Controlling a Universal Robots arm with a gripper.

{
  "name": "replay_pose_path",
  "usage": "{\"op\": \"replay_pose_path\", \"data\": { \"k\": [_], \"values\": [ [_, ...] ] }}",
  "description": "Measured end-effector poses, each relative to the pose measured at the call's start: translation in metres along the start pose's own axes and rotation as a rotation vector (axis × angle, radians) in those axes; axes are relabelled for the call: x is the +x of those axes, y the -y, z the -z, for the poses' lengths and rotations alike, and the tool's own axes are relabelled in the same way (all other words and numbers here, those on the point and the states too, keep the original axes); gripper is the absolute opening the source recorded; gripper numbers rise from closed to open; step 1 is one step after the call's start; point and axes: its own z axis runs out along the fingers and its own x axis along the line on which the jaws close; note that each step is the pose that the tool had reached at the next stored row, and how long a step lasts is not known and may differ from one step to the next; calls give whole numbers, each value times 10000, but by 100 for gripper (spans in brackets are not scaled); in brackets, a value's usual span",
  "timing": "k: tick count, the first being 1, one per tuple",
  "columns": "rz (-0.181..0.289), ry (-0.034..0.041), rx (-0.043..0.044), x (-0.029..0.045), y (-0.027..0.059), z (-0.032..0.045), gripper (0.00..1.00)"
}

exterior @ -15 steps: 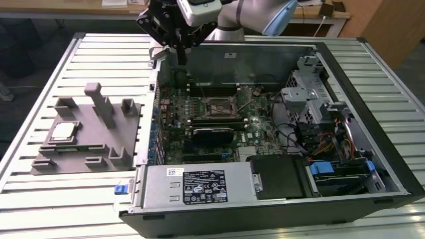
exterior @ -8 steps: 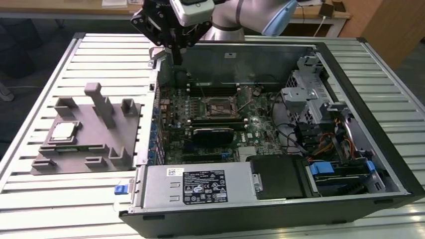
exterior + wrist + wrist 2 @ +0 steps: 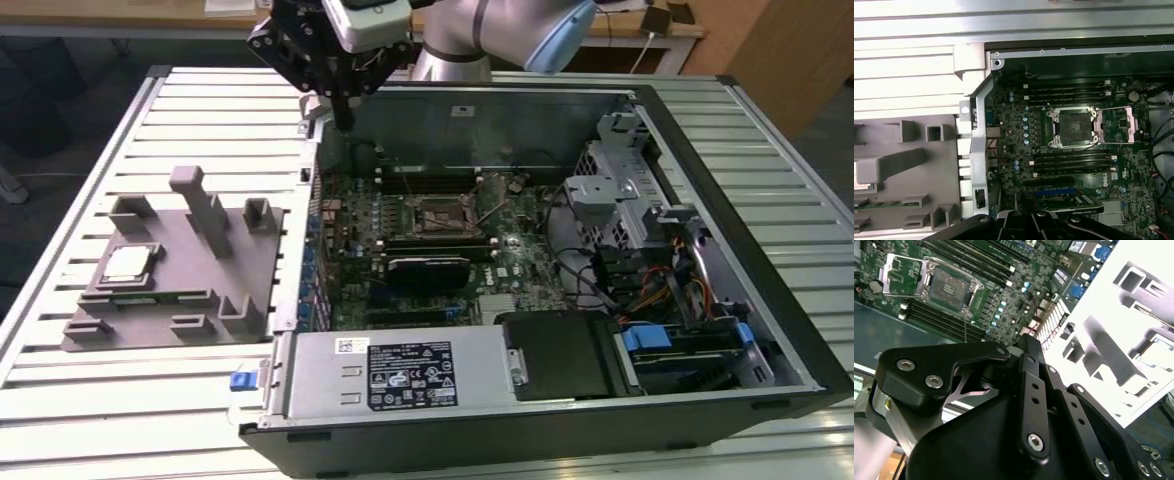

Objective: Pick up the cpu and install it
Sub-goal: 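Reach for the cpu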

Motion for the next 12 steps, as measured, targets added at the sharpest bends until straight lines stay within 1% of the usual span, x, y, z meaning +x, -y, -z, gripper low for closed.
{"op": "replay_pose_path", "data": {
  "k": [1, 2, 12],
  "values": [
    [0, 0, 0, 16, 1, 0, 11],
    [1, 0, 1, 50, 4, 2, 11],
    [1, 3, 0, 215, 16, 6, 11]
  ]
}}
